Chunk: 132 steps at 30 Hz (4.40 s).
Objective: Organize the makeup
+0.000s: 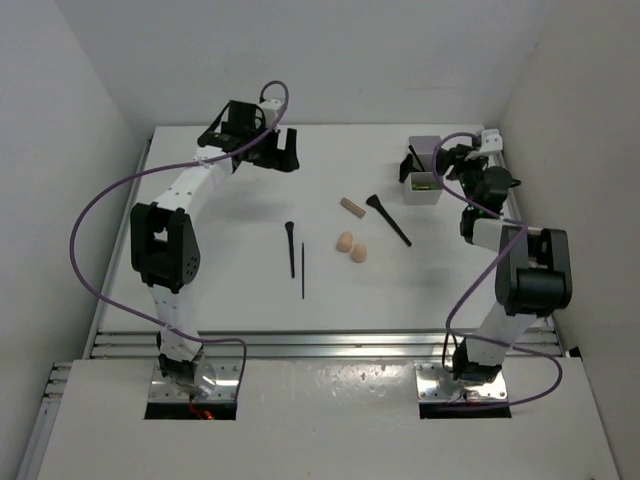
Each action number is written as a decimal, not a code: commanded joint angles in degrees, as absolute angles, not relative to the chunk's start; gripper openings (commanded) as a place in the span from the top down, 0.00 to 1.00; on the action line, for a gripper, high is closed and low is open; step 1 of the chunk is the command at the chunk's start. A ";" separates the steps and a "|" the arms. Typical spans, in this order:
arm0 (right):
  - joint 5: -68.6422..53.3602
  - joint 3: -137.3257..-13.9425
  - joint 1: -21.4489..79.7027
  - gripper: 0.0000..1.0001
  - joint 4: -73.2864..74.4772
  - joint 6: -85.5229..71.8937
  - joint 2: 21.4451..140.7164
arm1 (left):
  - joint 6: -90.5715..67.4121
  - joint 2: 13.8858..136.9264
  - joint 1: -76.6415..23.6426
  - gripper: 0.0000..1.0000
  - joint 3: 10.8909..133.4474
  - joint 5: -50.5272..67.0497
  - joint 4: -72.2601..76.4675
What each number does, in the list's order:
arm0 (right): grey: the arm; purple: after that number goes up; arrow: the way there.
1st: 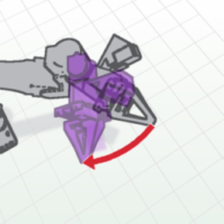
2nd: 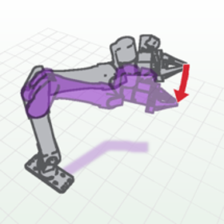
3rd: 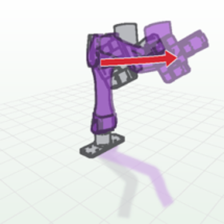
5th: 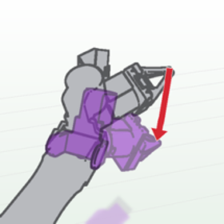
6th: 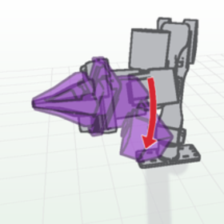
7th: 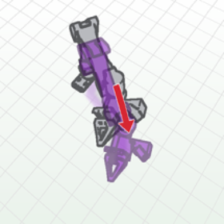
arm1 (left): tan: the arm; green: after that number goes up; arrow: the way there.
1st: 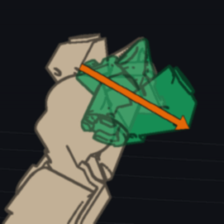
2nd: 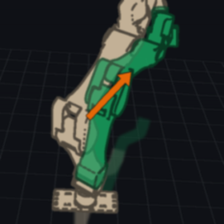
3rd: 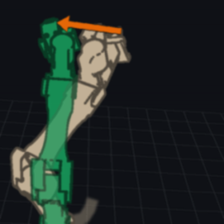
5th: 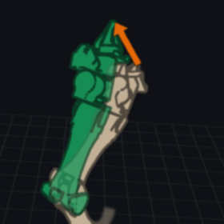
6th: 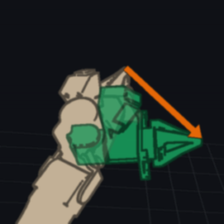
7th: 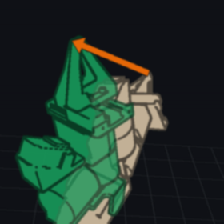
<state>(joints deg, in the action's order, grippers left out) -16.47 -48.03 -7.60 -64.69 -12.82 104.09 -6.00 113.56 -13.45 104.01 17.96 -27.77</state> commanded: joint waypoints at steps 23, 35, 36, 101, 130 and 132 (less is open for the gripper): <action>-9.07 -76.72 11.87 0.40 23.11 5.19 109.40 | -5.01 107.14 -10.02 0.01 95.63 19.34 -27.86; -3.60 -79.54 13.18 0.40 25.84 6.86 115.92 | -5.01 107.14 -10.02 0.01 94.48 19.86 -27.86; -3.60 -79.54 13.27 0.40 26.54 7.03 117.15 | -5.01 107.14 -10.02 0.01 94.48 19.86 -27.86; -16.17 -61.96 -6.77 1.00 -82.35 -14.15 123.31 | -5.54 110.39 -9.49 0.01 97.90 18.81 -29.53; -24.23 -42.71 1.73 0.44 -48.19 -3.28 91.34 | -5.54 109.34 -9.49 0.02 95.72 20.39 -30.06; -25.22 -46.30 4.64 0.42 -36.18 5.32 89.57 | -5.54 108.81 -8.97 0.02 95.19 20.39 -30.06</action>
<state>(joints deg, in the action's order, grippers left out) -18.24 -42.70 -0.27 -58.24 -5.30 92.77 -5.19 109.93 -10.11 95.74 19.55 -30.41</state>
